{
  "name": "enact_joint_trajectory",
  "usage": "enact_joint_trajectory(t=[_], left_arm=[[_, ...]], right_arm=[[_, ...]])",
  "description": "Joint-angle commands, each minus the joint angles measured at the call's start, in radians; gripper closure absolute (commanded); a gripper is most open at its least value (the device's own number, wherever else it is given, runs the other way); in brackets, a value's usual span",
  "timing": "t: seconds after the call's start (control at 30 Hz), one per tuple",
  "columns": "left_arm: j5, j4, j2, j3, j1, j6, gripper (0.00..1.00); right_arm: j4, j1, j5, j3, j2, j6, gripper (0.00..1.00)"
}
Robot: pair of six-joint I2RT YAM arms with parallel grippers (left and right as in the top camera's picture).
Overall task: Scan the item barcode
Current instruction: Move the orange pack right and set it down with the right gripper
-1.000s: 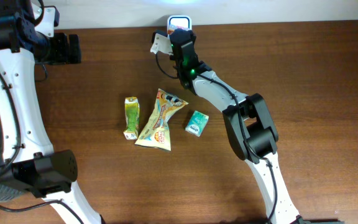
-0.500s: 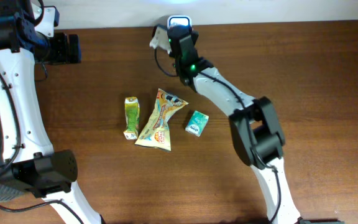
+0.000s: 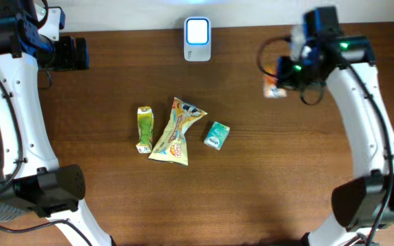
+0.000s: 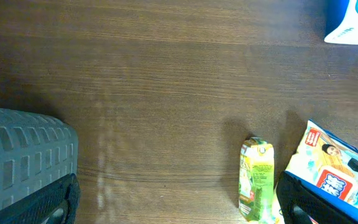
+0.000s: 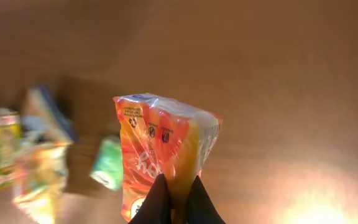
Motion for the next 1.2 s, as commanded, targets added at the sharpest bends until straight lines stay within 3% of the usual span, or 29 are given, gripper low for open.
enact_joint_trajectory(t=[0.0, 0.2, 0.47, 0.53, 0.63, 0.77, 0.8, 0.83, 0.87, 1.03, 1.17], left_arm=[[0.006, 0.001, 0.002, 0.000, 0.008, 0.013, 0.01], [0.006, 0.001, 0.002, 0.000, 0.008, 0.013, 0.01], [0.006, 0.001, 0.002, 0.000, 0.008, 0.013, 0.01], [0.006, 0.001, 0.002, 0.000, 0.008, 0.013, 0.01], [0.006, 0.001, 0.002, 0.000, 0.008, 0.013, 0.01], [0.006, 0.001, 0.002, 0.000, 0.008, 0.013, 0.01], [0.006, 0.001, 0.002, 0.000, 0.008, 0.013, 0.01], [0.006, 0.001, 0.002, 0.000, 0.008, 0.013, 0.01], [0.006, 0.001, 0.002, 0.000, 0.008, 0.013, 0.01], [0.006, 0.001, 0.002, 0.000, 0.008, 0.013, 0.01], [0.006, 0.001, 0.002, 0.000, 0.008, 0.013, 0.01]], right_arm=[[0.064, -0.146, -0.064, -0.188, 0.023, 0.021, 0.96], [0.347, -0.347, -0.155, -0.469, 0.023, 0.010, 0.96], [0.458, -0.352, -0.035, -0.541, 0.024, -0.016, 0.96], [0.460, -0.364, 0.113, -0.541, 0.024, 0.142, 0.96], [0.477, -0.434, 0.144, -0.541, 0.024, 0.272, 0.96], [0.521, -0.507, 0.164, -0.567, 0.024, 0.288, 0.96], [0.520, -0.522, 0.179, -0.567, 0.024, 0.287, 0.88], [0.519, -0.529, 0.184, -0.566, 0.024, 0.273, 0.48], [0.493, -0.529, 0.182, -0.561, 0.023, 0.265, 0.32], [0.163, -0.527, 0.154, -0.332, 0.023, 0.204, 0.28], [-0.034, -0.490, 0.008, -0.122, 0.023, 0.112, 0.27]])
